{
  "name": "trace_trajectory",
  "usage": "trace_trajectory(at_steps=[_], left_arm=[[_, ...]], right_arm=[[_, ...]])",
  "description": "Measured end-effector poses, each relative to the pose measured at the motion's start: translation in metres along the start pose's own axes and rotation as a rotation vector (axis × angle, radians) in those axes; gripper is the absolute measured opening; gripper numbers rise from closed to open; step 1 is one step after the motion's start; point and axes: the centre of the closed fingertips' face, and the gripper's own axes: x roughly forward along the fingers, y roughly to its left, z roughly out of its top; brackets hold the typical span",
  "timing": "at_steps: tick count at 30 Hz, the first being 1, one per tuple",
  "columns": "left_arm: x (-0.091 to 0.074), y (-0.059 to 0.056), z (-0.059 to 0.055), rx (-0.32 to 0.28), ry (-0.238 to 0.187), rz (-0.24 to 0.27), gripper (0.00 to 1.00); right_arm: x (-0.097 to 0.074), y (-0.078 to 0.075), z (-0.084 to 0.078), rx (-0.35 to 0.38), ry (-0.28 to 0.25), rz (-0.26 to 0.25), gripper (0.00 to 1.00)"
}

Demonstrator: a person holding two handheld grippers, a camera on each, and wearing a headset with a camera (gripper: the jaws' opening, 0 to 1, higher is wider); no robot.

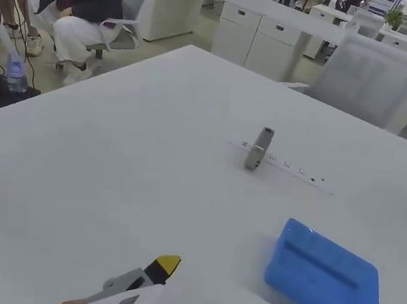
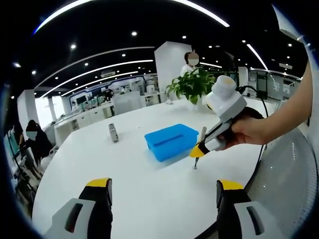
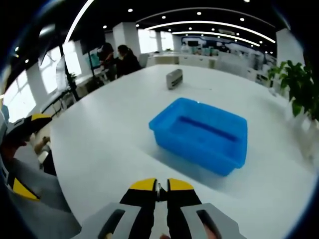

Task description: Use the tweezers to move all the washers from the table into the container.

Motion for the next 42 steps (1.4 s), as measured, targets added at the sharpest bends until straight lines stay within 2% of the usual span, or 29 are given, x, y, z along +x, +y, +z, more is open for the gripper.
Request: trace_trajectory(at_steps=[5, 11, 15, 18, 29, 33, 37, 42], left_arm=[[0.0, 0.0, 0.0, -0.002, -0.001, 0.0, 0.88], [0.0, -0.001, 0.0, -0.003, 0.0, -0.004, 0.88], [0.0, -0.001, 0.0, -0.005, 0.001, -0.005, 0.88], [0.0, -0.001, 0.0, -0.004, 0.0, -0.004, 0.88], [0.0, 0.0, -0.001, 0.0, 0.006, 0.003, 0.86], [0.0, 0.001, -0.002, 0.0, 0.009, 0.004, 0.86], [0.001, 0.0, -0.002, 0.0, 0.009, 0.0, 0.86], [0.001, 0.0, -0.003, 0.001, 0.014, 0.0, 0.86]], right_arm=[[0.001, 0.001, -0.001, -0.062, 0.027, -0.004, 0.03], [0.001, 0.001, 0.0, -0.06, 0.038, 0.001, 0.02], [-0.005, 0.006, 0.009, -0.029, 0.006, 0.019, 0.02], [-0.012, 0.005, 0.023, -0.031, -0.024, 0.012, 0.02], [-0.031, -0.021, 0.075, -0.05, -0.124, -0.052, 0.02], [-0.029, -0.035, 0.087, -0.061, -0.147, -0.078, 0.02], [-0.025, -0.049, 0.094, -0.058, -0.147, -0.099, 0.02], [-0.014, -0.063, 0.087, -0.06, -0.12, -0.131, 0.02]])
